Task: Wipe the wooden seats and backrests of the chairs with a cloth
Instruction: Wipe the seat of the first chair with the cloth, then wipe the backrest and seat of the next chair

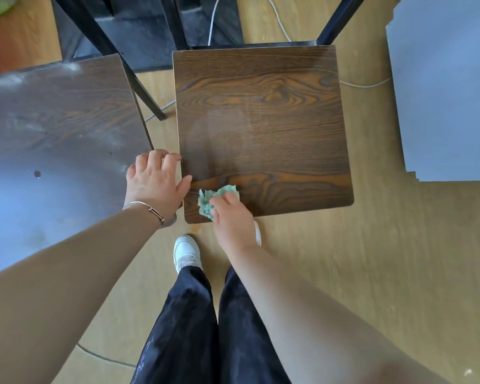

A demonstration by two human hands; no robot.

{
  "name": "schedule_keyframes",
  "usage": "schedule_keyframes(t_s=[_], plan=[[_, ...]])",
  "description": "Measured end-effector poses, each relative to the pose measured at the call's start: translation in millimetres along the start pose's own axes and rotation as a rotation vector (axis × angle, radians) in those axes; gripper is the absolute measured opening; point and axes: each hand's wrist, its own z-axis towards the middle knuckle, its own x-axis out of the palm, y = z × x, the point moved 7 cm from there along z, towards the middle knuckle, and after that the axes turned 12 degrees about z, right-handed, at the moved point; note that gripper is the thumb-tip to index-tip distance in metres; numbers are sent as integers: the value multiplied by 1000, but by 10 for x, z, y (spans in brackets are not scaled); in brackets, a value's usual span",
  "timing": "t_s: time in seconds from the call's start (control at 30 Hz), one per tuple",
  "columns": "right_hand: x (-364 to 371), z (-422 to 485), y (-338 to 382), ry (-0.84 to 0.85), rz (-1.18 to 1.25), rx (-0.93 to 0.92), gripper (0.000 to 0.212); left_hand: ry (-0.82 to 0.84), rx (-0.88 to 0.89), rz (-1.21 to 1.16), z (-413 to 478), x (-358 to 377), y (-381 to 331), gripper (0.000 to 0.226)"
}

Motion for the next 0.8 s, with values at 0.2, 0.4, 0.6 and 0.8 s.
schedule_keyframes(t_s=[0.2, 0.4, 0.6, 0.8], plan=[[-806, -46, -454, -250, 47, -8, 18, -20, 8, -9, -25, -25, 91, 49], [-1500, -226, -1381, -478, -103, 317, 16, 4, -67, -64, -59, 58, 264, 49], [-613, -150, -618, -352, -87, 163, 8, -17, -96, -99, -180, 89, 494, 49], [216, -82, 213, -81, -54, -4, 12, -32, -141, -142, -253, 44, 705, 49]])
